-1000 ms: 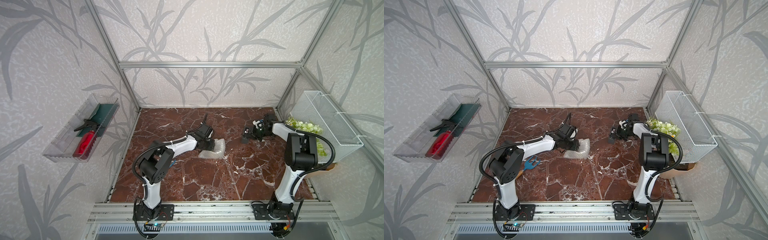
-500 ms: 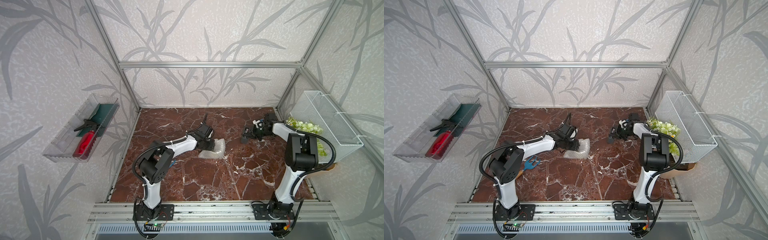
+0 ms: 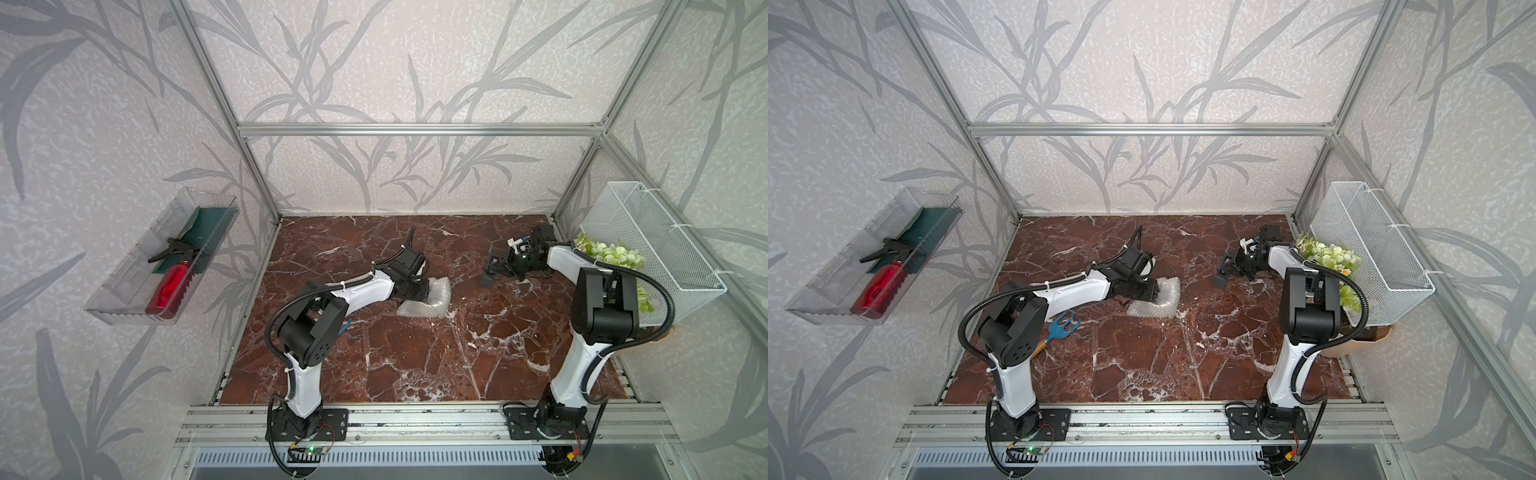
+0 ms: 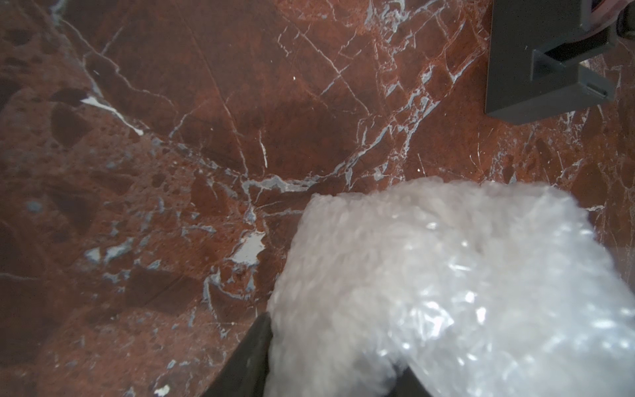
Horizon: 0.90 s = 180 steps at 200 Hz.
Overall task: Wrap mugs in bubble wrap
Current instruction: Tear off the tape using the Tape Cutter.
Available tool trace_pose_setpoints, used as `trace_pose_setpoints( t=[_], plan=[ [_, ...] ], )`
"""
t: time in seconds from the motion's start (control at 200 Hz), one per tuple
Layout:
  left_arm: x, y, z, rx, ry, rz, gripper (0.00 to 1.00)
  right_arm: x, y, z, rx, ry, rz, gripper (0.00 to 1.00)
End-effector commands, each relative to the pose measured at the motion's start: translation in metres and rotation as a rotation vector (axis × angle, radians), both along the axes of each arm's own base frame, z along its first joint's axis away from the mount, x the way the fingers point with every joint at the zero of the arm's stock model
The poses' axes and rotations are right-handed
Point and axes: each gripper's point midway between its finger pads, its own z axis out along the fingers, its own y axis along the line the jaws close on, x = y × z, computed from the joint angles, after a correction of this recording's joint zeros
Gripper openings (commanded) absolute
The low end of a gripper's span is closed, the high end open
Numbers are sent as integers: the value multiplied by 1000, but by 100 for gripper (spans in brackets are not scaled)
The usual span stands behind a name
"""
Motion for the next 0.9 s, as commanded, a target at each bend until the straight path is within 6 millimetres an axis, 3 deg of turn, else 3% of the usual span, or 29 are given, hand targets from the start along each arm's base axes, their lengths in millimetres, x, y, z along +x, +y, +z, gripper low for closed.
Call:
trace_pose_setpoints(
  t=[0.0, 0.895],
  plan=[
    [-17, 10, -24, 73, 78, -10, 42, -2, 6, 24, 45, -42, 12, 0],
    [-17, 7, -24, 65, 79, -21, 42, 4, 12, 58, 99, -87, 5, 0]
  ],
)
